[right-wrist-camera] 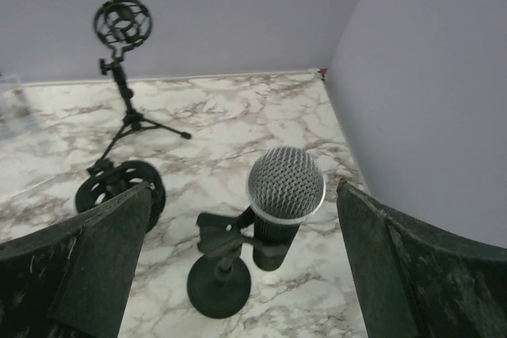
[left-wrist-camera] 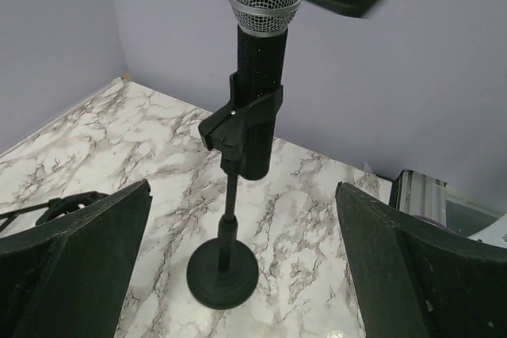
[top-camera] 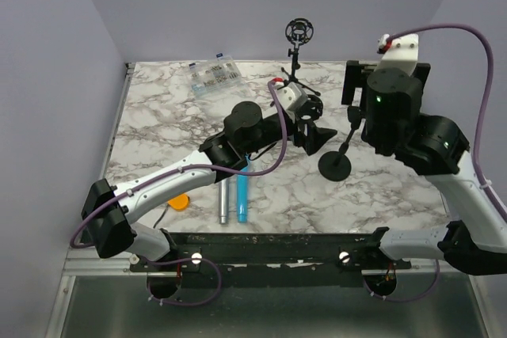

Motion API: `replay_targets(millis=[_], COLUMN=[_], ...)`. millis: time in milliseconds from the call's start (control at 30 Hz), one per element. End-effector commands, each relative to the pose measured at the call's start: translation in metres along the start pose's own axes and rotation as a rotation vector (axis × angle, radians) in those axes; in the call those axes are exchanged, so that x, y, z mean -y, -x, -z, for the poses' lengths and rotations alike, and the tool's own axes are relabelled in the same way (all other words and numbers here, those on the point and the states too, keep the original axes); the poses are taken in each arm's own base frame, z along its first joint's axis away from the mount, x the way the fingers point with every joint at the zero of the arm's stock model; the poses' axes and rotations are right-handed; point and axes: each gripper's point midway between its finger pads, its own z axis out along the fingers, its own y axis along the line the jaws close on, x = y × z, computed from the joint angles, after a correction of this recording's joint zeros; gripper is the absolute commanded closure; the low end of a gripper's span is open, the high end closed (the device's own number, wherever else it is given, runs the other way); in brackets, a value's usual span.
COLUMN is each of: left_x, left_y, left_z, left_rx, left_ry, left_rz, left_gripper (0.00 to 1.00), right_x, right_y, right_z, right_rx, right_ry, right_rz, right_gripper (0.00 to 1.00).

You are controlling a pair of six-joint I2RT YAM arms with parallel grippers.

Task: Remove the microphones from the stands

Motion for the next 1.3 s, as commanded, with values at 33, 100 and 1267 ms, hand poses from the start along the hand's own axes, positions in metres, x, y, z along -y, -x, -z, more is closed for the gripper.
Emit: replay_targets(millis=[33,100,1267], left_x=[-0.002,0.0,-0.035], left_y=[0.012,0.013,-0.053], left_z=[0.002,0.004,-0.09], left_rx=[0.021,0.019,0.0], left_ry=[0.034,0.024,-0.29], left_rz=[0.028,0.019,-0.132], left_gripper=[0.01,0.01,0.06], right_x=[0.008,0.013,0.016], right_y=[-0.015,-0.015,-0.069], right_z=[-0.054,-0.057,-0.065], right_rx=[-0.085,-0.079,-0.197], right_ry=[-0.065,-0.073,-0.008], right_rz=[0.033,0.021,0.019], right_gripper=[0.0,0.0,0.22])
